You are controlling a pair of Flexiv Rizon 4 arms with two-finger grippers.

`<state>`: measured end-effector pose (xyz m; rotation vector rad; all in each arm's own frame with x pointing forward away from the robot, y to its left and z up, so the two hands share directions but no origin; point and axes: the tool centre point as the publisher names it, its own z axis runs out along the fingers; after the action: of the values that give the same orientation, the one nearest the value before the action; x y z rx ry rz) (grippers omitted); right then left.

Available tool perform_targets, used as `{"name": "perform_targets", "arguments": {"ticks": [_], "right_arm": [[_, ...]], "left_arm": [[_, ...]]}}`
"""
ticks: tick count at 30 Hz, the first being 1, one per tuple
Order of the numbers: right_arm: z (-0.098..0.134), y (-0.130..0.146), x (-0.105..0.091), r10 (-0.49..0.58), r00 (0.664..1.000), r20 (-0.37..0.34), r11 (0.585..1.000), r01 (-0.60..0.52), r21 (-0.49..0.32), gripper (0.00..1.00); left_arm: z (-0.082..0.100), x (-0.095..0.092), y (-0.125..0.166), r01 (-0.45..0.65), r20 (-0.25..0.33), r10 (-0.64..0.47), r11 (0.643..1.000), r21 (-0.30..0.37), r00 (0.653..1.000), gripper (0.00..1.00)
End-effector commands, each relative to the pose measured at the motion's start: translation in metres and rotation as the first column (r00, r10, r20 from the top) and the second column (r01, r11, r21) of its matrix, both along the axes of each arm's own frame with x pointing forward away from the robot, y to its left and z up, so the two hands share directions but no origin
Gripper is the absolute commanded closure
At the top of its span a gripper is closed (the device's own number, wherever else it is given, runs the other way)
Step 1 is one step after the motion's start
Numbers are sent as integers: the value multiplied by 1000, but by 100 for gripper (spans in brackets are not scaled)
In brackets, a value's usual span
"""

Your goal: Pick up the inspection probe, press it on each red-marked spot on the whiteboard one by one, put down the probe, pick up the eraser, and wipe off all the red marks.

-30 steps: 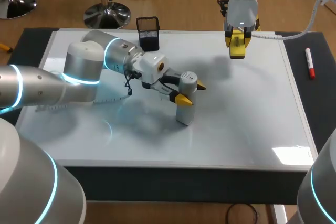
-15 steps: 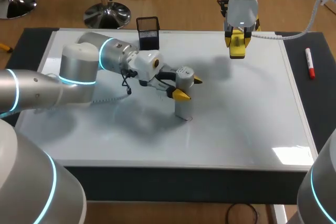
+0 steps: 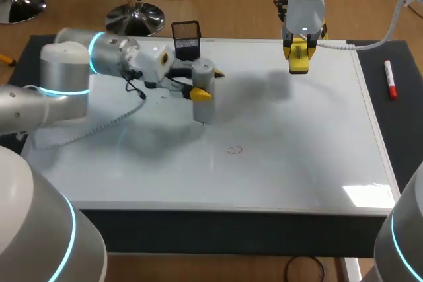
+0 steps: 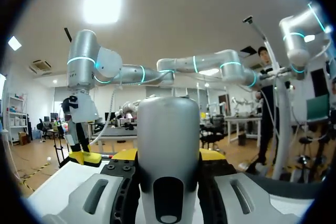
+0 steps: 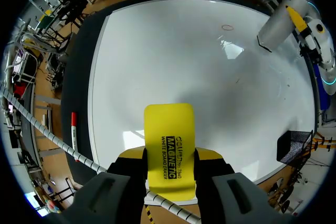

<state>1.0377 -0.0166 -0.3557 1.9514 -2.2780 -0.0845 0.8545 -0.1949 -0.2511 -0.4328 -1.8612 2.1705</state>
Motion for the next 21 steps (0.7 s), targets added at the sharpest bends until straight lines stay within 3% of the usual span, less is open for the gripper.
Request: {"name": "perform_targets", "arguments": {"ticks": [1, 12, 21], "right_arm": [[1, -1, 1, 3, 1000, -1, 1000, -3, -4, 100], [1, -1, 1, 3, 1000, -1, 1000, -3, -4, 100], [1, -1, 1, 3, 1000, -1, 1000, -3, -4, 100]], "left_arm": [[15, 6, 30, -87, 13, 87, 996, 35, 996, 100], [22, 61, 85, -232, 4, 232, 972, 34, 973, 100], [29, 93, 113, -293, 12, 293, 956, 24, 956, 100]]}}
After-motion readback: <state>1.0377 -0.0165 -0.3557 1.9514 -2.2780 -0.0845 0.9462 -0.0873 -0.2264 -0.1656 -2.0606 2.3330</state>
